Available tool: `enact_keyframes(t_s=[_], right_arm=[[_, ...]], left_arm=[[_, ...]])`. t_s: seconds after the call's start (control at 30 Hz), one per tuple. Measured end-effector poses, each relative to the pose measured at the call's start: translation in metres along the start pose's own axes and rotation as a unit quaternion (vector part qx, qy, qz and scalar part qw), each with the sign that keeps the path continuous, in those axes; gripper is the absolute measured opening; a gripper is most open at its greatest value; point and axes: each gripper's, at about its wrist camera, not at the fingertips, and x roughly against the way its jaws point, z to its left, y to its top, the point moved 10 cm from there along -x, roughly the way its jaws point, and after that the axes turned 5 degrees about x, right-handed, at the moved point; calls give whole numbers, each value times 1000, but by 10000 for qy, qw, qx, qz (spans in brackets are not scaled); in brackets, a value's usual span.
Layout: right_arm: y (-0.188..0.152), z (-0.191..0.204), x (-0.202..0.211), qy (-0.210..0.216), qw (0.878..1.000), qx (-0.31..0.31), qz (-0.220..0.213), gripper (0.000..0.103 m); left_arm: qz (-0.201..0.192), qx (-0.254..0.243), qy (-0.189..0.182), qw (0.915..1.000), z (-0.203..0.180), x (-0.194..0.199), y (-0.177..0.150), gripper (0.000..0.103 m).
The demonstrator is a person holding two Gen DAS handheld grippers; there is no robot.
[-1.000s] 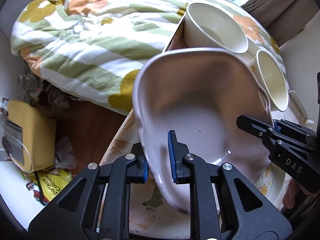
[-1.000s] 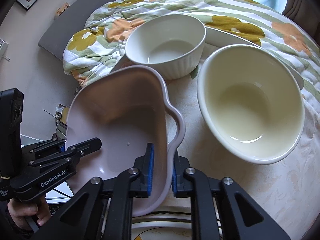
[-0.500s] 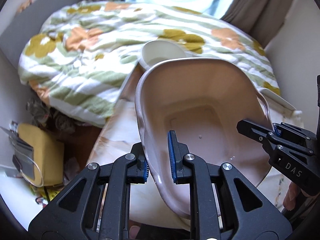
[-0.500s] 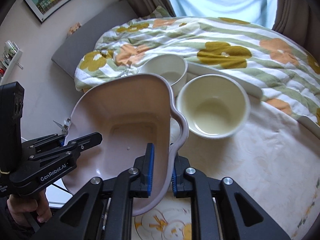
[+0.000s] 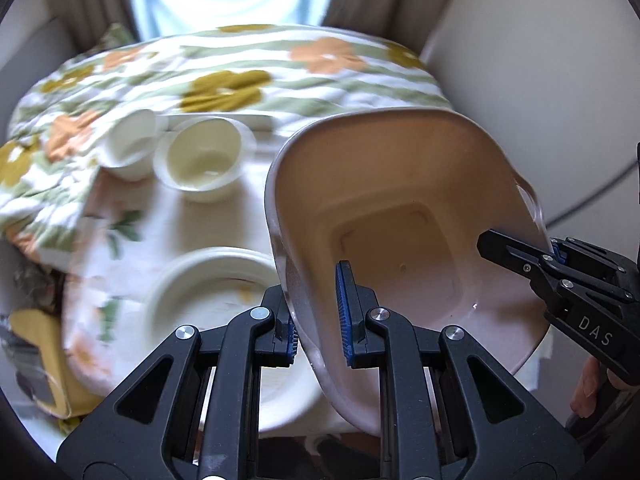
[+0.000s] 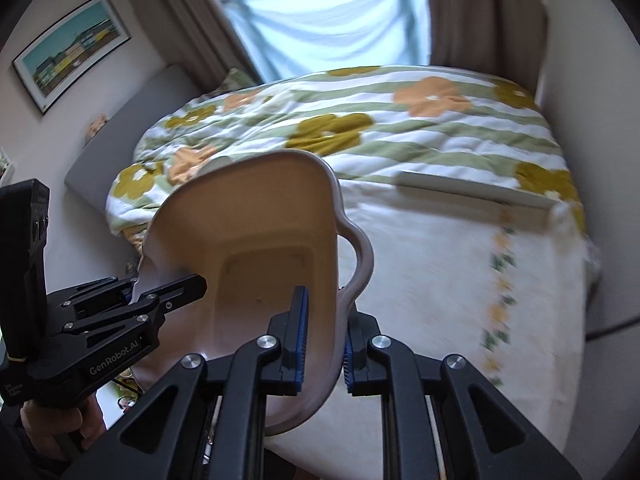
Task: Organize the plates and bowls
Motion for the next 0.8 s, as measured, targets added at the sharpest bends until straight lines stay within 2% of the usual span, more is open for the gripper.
enact_keyframes(t_s=[0.17,0.33,0.6,0.8], right_arm=[[-35,-51,16,-336,9984,-455,69,14],[-71,-92,9,-577,9947,-847,110,14],[-106,-129,-13,-655,9908,-1185,28,14],[-124,-134,-26,-671,9884,-1365,44,14]], left_arm=[[316,-329,-334,9984,-62,-32,-27,14],[599,-644,-502,9949,-100,-68,-56,14],[739,-946,-445,9918,-113,-114,-78,14],[831,-982,-319,9912,-110,-135,-86,14]])
